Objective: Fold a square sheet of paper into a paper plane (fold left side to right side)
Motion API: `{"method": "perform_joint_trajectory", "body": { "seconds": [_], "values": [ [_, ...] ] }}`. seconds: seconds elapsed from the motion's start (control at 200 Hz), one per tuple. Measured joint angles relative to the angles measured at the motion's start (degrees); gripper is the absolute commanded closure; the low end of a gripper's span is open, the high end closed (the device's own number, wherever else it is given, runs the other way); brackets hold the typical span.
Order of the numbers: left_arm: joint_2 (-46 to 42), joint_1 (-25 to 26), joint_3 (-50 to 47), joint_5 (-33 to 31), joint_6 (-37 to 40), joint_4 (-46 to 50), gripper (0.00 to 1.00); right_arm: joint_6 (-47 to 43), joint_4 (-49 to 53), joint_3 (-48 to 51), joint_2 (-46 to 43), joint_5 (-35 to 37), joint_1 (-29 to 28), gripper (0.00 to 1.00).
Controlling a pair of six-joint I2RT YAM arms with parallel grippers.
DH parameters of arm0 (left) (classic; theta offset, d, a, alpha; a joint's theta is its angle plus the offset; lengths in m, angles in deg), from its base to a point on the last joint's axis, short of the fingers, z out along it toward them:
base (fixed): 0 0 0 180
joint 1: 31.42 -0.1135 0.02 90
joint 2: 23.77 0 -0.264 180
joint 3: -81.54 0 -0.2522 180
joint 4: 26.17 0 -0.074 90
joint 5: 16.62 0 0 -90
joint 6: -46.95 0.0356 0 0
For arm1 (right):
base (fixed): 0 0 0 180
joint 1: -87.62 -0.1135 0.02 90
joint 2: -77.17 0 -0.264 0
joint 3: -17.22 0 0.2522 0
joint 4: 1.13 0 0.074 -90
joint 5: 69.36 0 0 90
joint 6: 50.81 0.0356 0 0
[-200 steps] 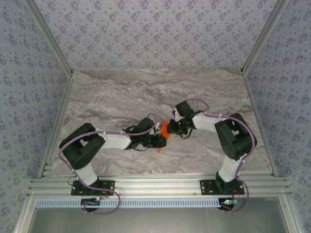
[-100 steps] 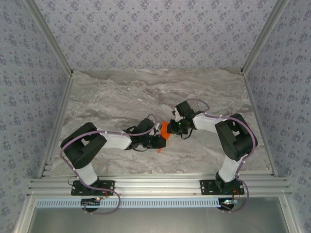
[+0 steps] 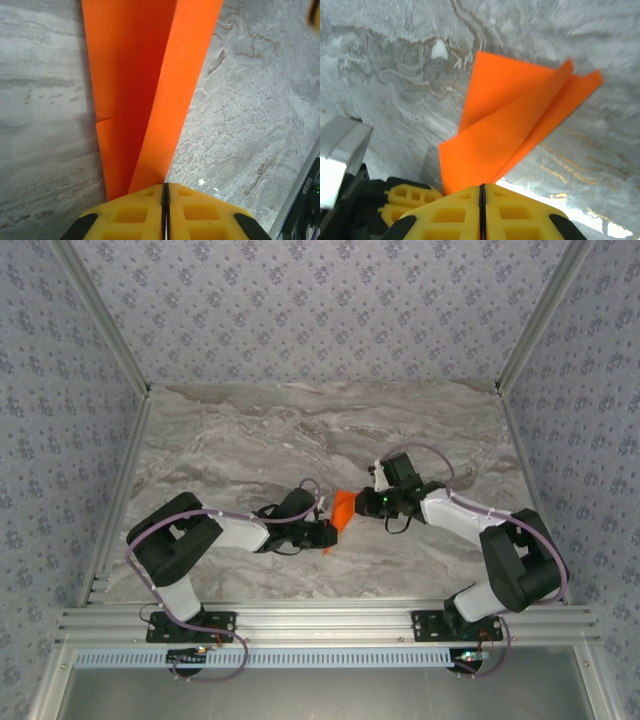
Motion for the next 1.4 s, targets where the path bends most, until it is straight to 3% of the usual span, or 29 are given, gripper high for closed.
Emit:
{"method": "perform_joint_trajectory", "body": {
  "seconds": [0.515, 1.119, 1.404],
  "values": [
    [0.15, -0.02, -0.22, 0.0, -0.2, -0.63, 0.92, 2.71, -7.61, 1.75, 6.84, -1.05, -6.47, 0.89],
    [0.22, -0.02, -0.22, -0.13, -0.22, -0.61, 0.93, -0.7, -4.37, -2.38, 11.74, 0.96, -6.51, 0.89],
    [0.76, 0.0, -0.2, 0.0, -0.61, -1.79, 0.93, -2.8, -3.15, -3.32, 12.76, -1.05, -3.89, 0.89]
  ]
}}
